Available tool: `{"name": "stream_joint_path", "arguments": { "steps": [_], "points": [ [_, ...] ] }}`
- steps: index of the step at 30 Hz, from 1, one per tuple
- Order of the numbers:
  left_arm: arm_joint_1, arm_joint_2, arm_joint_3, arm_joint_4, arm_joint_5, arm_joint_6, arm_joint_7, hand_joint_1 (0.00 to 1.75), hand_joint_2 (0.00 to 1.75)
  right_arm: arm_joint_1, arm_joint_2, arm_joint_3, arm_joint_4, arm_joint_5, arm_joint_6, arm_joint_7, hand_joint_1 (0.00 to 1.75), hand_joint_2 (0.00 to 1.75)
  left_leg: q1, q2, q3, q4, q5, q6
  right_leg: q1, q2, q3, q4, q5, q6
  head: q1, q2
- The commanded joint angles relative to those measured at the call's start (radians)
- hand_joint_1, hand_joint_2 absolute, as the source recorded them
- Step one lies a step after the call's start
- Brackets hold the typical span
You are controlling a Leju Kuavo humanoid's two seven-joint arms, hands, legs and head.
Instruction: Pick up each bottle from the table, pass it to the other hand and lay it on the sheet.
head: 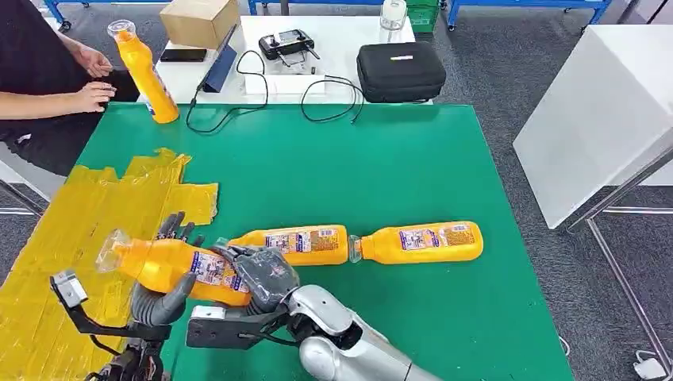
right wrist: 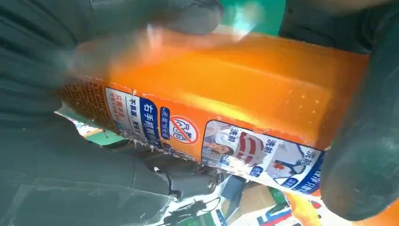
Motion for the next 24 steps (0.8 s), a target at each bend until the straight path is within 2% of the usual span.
{"name": "stream_joint_path", "arguments": {
  "steps": [1, 20, 21, 22, 23, 24],
  "points": [
    [-0.035, -0.008, 0.057, 0.021, 0.002, 0.012, -0.006, 1.75, 1.75, -0.022, -0.011, 0.072, 0.030, -0.016, 0.022, -0.007, 1.75, 1.75, 0.001, 0.000, 0.002, 0.000, 0.000, -0.001, 0.001, -0.001, 0.002, -0.001, 0.000, -0.001, 0.000, 0.000],
    [-0.028, -0.019, 0.068, 0.013, 0.003, 0.014, -0.012, 1.75, 1.75, -0.017, -0.015, 0.046, 0.035, -0.030, 0.030, 0.000, 1.75, 1.75, 0.001, -0.001, 0.002, 0.000, -0.001, -0.001, 0.001, -0.001, 0.003, -0.001, 0.000, -0.001, 0.000, 0.000],
    [-0.027, -0.021, 0.070, 0.010, 0.002, 0.017, -0.013, 1.75, 1.75, -0.014, -0.016, 0.039, 0.032, -0.027, 0.020, 0.001, 1.13, 1.75, 0.001, -0.001, 0.002, 0.000, 0.000, 0.000, 0.001, -0.001, 0.002, -0.001, 0.000, -0.001, 0.000, 0.000],
    [-0.027, -0.021, 0.073, 0.009, -0.001, 0.021, -0.015, 1.75, 1.75, -0.012, -0.018, 0.032, 0.032, -0.031, 0.017, 0.001, 0.00, 1.75, 0.001, -0.001, 0.002, 0.000, -0.001, -0.001, 0.001, -0.001, 0.003, -0.001, 0.000, -0.001, 0.000, 0.000],
    [-0.027, -0.021, 0.077, 0.006, -0.013, 0.032, -0.019, 1.75, 1.75, -0.007, -0.021, 0.018, 0.028, -0.037, 0.008, 0.004, 0.00, 0.00, 0.000, -0.001, 0.001, 0.000, 0.000, 0.000, 0.000, -0.001, 0.001, -0.001, 0.000, 0.000, 0.000, 0.000],
    [-0.024, -0.019, 0.083, -0.002, -0.072, 0.078, -0.031, 1.75, 1.75, 0.004, -0.029, -0.004, 0.016, -0.045, -0.003, 0.009, 0.00, 0.00, 0.001, -0.001, 0.002, 0.000, 0.000, -0.001, 0.001, -0.002, 0.002, -0.001, 0.000, -0.001, 0.000, 0.000]
  ]
}}
